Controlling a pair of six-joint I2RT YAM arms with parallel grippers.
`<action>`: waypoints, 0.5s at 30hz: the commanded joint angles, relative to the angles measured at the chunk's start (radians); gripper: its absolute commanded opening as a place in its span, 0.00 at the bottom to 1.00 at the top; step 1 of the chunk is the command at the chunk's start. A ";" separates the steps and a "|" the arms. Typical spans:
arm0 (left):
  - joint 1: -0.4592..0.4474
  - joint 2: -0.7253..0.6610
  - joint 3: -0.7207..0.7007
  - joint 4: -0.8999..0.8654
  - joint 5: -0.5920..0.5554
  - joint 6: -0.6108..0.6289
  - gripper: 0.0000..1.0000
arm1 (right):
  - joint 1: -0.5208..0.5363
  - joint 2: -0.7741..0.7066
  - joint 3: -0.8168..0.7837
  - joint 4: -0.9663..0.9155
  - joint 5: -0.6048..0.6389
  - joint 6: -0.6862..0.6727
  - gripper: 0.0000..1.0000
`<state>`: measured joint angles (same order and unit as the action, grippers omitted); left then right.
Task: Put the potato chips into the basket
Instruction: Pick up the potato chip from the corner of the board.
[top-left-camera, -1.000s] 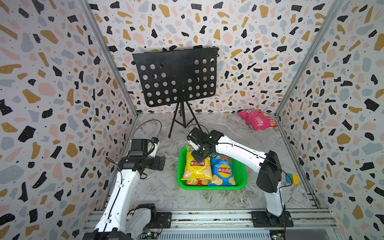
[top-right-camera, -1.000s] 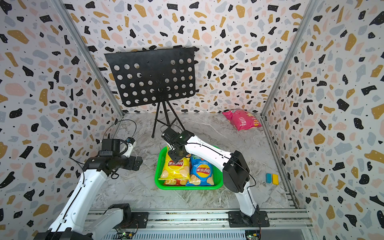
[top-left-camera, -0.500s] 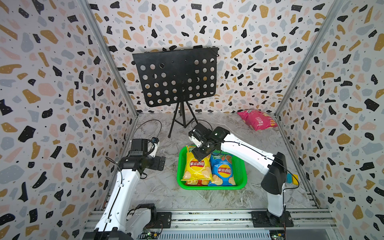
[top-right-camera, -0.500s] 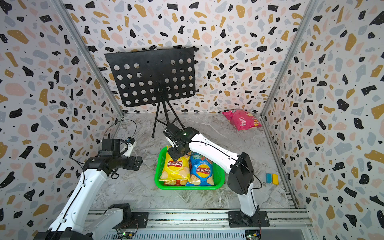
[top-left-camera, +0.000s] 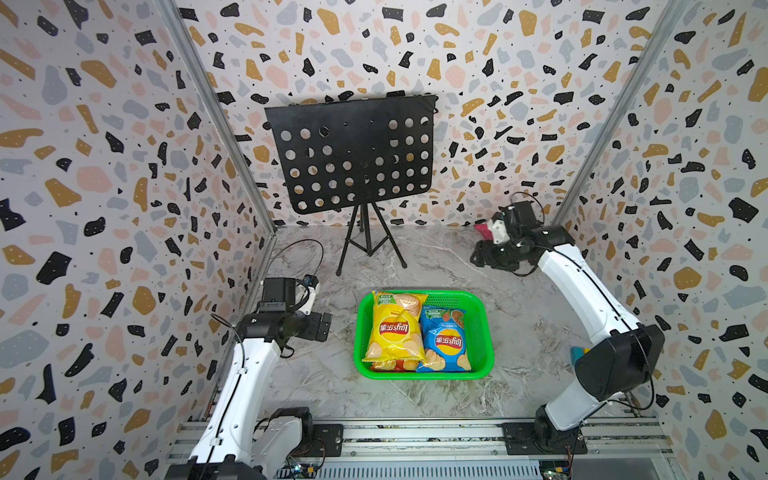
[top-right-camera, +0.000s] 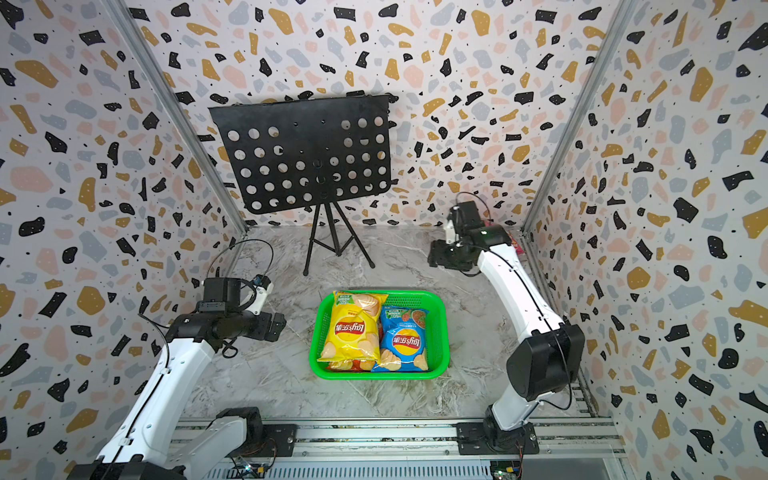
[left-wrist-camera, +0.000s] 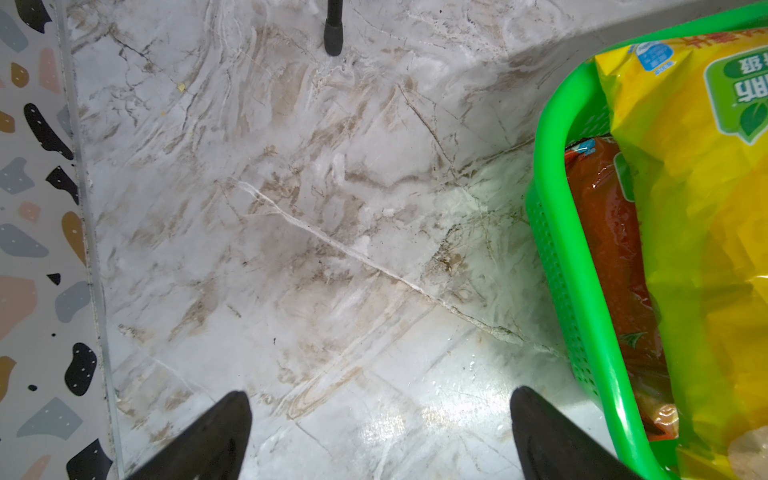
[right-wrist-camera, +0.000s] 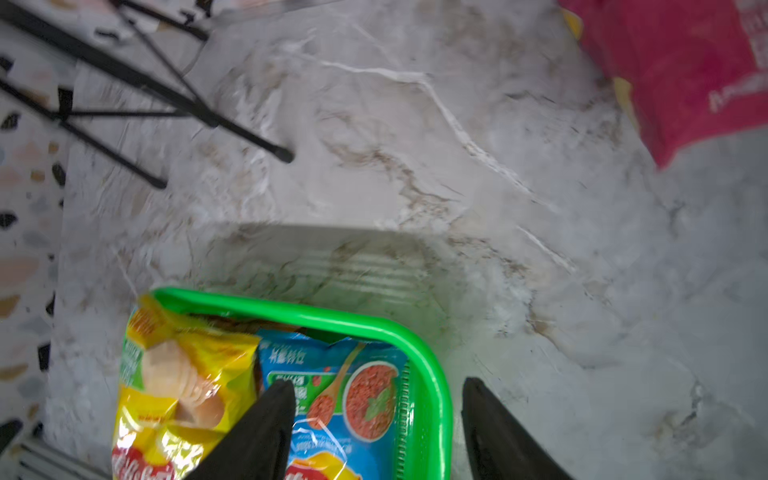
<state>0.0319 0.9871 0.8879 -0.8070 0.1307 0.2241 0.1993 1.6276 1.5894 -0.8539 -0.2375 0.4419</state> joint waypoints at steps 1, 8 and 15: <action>0.003 0.002 -0.014 0.008 0.000 0.012 1.00 | -0.161 -0.029 -0.166 0.237 -0.188 0.237 0.68; 0.003 0.016 -0.011 0.005 -0.001 0.016 1.00 | -0.354 0.129 -0.175 0.428 -0.200 0.391 0.66; 0.002 0.013 -0.012 0.006 -0.005 0.015 1.00 | -0.454 0.329 -0.028 0.477 -0.187 0.466 0.66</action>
<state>0.0319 1.0012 0.8879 -0.8070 0.1295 0.2249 -0.2333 1.9263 1.4899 -0.4248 -0.4198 0.8528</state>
